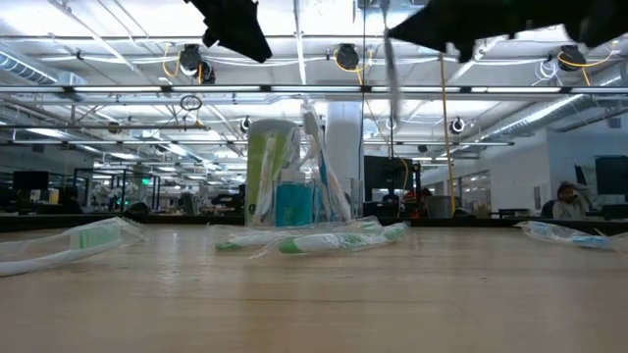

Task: Pick & Place toothbrushing station
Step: Put the purple toothbrush into the right of the transparent organizer

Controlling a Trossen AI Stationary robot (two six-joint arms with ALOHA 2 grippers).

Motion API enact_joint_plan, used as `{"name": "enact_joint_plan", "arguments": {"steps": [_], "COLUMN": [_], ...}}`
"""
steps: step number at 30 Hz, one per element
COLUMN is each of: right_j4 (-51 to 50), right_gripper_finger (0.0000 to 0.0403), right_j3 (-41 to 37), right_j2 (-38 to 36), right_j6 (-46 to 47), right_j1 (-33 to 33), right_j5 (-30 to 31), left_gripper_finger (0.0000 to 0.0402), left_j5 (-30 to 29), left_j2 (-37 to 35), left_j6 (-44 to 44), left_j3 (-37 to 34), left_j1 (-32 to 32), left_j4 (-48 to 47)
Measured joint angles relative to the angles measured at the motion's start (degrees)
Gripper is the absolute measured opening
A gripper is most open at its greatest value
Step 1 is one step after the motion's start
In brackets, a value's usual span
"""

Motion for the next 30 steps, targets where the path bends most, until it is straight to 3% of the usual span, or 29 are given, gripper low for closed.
{"name": "enact_joint_plan", "arguments": {"steps": [4, 7, 14, 20, 25, 30], "right_j4": [18.7, 24.3, 28.0, 27.9, 26.5, 23.8], "right_gripper_finger": [0.0001, 0.0001, 0.0001, 0.0000, 0.0000, 0.0000], "right_j3": [-0.5, -0.5, -0.5, -0.5, -0.4, -0.3], "right_j2": [7.6, 14.1, 25.4, 33.0, 35.1, 35.4], "right_j6": [-5.1, -4.7, 4.1, 7.2, 10.3, 13.6], "right_j1": [-7.4, -12.2, -19.6, -21.1, -21.1, -21.1], "right_j5": [-14.9, -20.3, -20.3, -20.4, -20.4, -20.3], "left_gripper_finger": [0.0129, 0.0129, 0.0129, 0.0129, 0.0129, 0.0129], "left_j5": [-0.1, 0.0, 0.0, -0.1, 0.0, 0.1], "left_j2": [-1.1, -1.0, -1.0, -1.0, -1.0, -1.0], "left_j6": [0.2, 0.5, 0.4, -1.4, -4.2, -7.3], "left_j3": [0.0, 0.0, 0.0, 0.0, 0.0, 0.0], "left_j1": [-1.3, -2.4, -4.1, -4.5, -4.6, -5.6], "left_j4": [0.0, -0.4, -0.4, -0.3, -1.0, -8.1]}}
